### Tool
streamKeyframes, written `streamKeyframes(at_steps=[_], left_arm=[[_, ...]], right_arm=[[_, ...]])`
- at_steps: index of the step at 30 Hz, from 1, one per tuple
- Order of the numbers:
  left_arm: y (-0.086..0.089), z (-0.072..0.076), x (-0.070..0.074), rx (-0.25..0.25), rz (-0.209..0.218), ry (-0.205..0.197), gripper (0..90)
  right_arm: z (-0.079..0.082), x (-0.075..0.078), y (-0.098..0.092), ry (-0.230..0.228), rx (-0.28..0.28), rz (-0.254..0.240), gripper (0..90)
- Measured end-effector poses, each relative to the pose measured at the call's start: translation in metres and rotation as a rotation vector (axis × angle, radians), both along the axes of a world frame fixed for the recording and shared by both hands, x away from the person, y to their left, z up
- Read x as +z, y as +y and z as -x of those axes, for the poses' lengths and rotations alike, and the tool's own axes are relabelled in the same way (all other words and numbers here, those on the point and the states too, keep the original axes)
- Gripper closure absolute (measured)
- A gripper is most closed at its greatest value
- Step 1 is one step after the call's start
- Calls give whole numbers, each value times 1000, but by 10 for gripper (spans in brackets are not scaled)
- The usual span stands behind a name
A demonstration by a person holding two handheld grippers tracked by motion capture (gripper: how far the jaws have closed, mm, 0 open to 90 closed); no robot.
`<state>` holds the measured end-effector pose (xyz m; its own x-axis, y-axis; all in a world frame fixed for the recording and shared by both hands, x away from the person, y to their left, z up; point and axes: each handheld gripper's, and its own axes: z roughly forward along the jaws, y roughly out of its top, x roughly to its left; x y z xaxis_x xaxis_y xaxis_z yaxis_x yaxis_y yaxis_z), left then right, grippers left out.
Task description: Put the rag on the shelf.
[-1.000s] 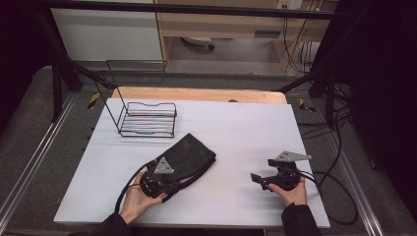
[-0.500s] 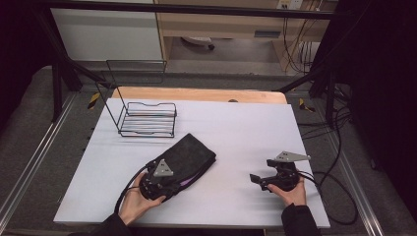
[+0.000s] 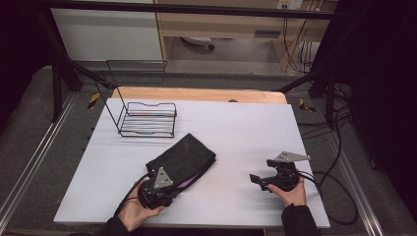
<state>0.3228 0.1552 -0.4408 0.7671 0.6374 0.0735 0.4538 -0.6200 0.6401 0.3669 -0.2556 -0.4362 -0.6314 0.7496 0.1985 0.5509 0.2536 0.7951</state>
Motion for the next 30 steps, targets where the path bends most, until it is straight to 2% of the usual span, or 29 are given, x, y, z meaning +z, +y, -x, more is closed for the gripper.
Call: streamKeyframes(at_steps=[4,6,7,8,9,12,14,16,23,25,30], left_arm=[[-5,-3,3,12,-34,23,570],[-7,-5,5,10,-49,34,631],[-6,-7,5,10,-54,26,662],[-6,-8,5,6,-69,13,750],[-6,-9,6,6,-66,20,779],[-6,-10,7,8,-66,28,798],[-4,-11,7,5,-58,36,810],[2,-15,8,11,-5,68,820],[6,-16,15,2,17,55,832],[7,-18,18,-1,51,68,833],[4,-17,19,-23,62,79,836]], right_arm=[[0,0,0,0,-3,-3,25],[1,1,0,1,-3,-5,25],[1,1,0,-1,-2,-6,25],[1,1,0,-1,-3,-8,25],[1,1,0,-1,-4,-7,25],[1,1,0,2,0,-3,25],[0,0,0,3,-1,-2,24],[0,1,0,4,-2,-5,24],[0,1,0,0,0,-1,25],[0,1,0,2,0,-3,25],[0,1,0,-2,1,-4,25]])
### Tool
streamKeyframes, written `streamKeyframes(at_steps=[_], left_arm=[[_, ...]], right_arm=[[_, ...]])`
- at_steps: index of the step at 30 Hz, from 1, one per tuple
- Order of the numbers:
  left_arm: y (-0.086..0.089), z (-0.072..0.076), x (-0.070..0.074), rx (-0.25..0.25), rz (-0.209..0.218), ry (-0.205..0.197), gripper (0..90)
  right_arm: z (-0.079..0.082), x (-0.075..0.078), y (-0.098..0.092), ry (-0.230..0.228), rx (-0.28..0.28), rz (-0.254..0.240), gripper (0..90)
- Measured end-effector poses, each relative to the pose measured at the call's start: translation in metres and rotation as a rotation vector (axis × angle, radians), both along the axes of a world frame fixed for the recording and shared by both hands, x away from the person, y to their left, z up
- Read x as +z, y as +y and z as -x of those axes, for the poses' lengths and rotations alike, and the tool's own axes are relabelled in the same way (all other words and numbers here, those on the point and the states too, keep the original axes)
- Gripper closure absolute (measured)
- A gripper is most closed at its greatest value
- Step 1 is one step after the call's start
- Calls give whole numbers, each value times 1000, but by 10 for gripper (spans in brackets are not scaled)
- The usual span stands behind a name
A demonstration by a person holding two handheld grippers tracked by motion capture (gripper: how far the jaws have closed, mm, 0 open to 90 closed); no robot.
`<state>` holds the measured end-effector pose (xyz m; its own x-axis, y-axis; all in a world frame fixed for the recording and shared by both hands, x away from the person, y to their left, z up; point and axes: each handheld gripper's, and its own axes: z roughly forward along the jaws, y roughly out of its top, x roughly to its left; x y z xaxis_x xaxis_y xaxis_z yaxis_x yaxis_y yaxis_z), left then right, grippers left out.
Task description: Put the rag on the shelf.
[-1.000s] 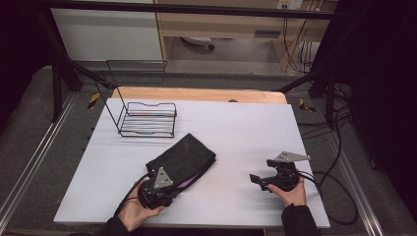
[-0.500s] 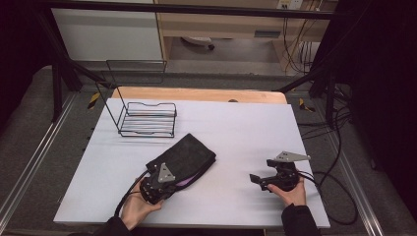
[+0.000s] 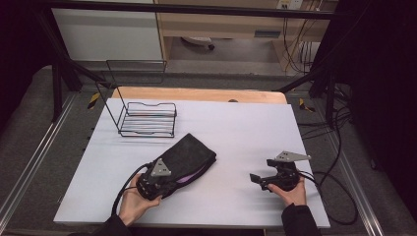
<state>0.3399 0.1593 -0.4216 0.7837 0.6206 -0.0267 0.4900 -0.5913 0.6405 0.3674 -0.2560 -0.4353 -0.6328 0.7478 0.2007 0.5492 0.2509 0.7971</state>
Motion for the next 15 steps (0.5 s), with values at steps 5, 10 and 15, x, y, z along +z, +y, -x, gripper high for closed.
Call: streamKeyframes(at_steps=[5,10,15], left_arm=[[-10,4,3,-42,21,11,837],[-31,9,4,-77,63,39,836],[-56,9,6,-100,93,54,835]], right_arm=[[0,0,1,6,1,-3,26],[0,0,1,6,-1,-7,28],[0,0,1,12,3,-10,31]])
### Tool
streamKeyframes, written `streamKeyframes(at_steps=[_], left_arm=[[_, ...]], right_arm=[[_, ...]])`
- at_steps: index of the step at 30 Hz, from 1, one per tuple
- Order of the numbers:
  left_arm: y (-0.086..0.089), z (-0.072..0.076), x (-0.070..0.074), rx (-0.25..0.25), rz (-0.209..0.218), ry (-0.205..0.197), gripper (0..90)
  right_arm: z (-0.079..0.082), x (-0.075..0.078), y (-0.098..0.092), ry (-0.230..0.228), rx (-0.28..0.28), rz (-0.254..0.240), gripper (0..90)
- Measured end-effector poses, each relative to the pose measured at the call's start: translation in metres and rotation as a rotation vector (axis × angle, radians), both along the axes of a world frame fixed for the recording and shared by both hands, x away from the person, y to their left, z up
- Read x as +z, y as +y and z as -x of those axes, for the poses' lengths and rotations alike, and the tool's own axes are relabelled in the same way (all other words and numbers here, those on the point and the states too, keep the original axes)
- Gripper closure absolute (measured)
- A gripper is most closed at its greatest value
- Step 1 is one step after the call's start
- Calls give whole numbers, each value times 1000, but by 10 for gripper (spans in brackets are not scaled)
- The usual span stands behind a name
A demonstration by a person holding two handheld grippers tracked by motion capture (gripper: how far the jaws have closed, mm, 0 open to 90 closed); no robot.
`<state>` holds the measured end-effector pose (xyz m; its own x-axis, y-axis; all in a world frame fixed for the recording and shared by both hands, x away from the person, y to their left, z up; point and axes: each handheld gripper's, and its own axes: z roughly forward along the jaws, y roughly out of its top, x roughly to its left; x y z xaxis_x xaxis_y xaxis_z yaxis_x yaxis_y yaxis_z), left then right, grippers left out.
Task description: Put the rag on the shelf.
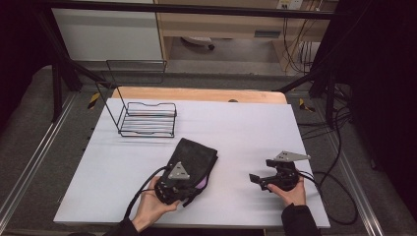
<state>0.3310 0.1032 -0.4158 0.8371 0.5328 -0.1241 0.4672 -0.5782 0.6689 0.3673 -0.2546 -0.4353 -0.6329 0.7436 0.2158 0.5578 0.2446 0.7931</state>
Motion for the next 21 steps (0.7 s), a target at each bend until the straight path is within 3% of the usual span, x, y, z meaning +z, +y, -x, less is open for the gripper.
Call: streamKeyframes(at_steps=[5,9,10,12,14,15,16,17,18,21], left_arm=[[-11,-1,-7,15,7,9,819],[-5,2,-3,3,-12,-12,745],[0,4,1,8,-14,-26,588],[13,5,8,29,-3,-49,487],[42,1,14,111,11,-72,433],[42,1,14,111,11,-72,436],[52,-3,14,141,12,-69,434],[73,-12,9,212,7,-46,434],[73,-12,9,212,7,-46,434],[92,-23,-5,276,30,34,445]], right_arm=[[0,0,0,0,2,-1,35],[1,1,2,2,5,0,36],[1,1,4,3,7,-2,40],[2,2,8,-1,11,-1,49],[4,4,14,-3,17,-6,61],[4,4,18,-5,18,-12,68],[4,5,22,-7,21,-14,74],[5,6,27,-3,23,-16,82],[5,6,32,-1,26,-11,87],[4,6,49,5,38,-12,107]])
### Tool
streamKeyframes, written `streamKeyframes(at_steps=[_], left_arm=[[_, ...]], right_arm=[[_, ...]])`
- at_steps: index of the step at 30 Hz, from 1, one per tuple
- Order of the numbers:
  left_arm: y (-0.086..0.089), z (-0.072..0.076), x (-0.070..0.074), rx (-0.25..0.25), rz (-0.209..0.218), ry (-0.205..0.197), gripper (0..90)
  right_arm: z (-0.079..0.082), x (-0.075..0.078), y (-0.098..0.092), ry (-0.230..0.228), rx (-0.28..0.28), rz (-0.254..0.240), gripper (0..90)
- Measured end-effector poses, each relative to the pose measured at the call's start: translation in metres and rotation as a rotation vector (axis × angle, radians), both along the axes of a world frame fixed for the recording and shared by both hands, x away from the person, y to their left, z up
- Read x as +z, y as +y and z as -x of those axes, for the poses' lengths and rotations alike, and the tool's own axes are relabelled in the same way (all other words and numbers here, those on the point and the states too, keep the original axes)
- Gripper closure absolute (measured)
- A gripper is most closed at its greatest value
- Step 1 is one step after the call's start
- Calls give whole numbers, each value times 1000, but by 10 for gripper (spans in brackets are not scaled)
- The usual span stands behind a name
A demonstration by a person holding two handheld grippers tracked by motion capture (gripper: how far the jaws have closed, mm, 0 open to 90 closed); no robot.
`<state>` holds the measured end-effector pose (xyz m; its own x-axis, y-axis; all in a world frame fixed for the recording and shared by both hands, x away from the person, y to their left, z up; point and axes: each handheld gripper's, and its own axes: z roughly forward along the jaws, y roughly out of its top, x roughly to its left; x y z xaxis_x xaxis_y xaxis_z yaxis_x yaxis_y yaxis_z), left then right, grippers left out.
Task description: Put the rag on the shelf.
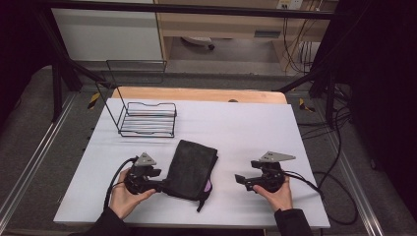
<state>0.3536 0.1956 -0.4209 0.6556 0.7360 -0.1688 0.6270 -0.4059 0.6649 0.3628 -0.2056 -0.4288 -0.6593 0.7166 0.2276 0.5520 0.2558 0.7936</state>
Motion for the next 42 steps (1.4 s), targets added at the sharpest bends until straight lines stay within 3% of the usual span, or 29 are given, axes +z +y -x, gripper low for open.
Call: streamKeyframes(at_steps=[1,5,6,10,16,19,21,23,28,33,36,40,42], left_arm=[[2,-2,-9,5,6,36,446],[-3,-3,-16,-7,3,58,492],[-4,-3,-18,-13,18,67,505],[-11,0,-20,-28,41,78,551],[-18,5,-20,-20,33,82,618],[-21,6,-19,-17,9,77,695],[-24,8,-17,-30,-14,69,825],[-27,11,-15,-36,-40,60,847],[-17,23,-10,-51,-44,82,854],[-6,37,-11,-45,-10,99,849],[-7,40,-11,-52,-21,68,830],[-2,38,-10,-50,-6,58,757],[3,36,-8,-22,13,27,648]], right_arm=[[0,0,6,2,0,3,109],[1,3,29,-2,17,12,128],[2,4,35,5,19,7,130],[2,4,49,13,21,-8,138],[0,3,54,21,6,-3,153],[-2,3,54,23,-4,6,155],[-4,3,54,21,-8,10,159],[-5,2,55,26,-17,10,164],[-10,1,55,24,-27,14,202],[-20,-1,62,15,-32,-16,255],[-35,-5,84,21,-24,9,274],[-50,-13,101,25,-28,26,304],[-62,-20,112,23,-43,62,392]])
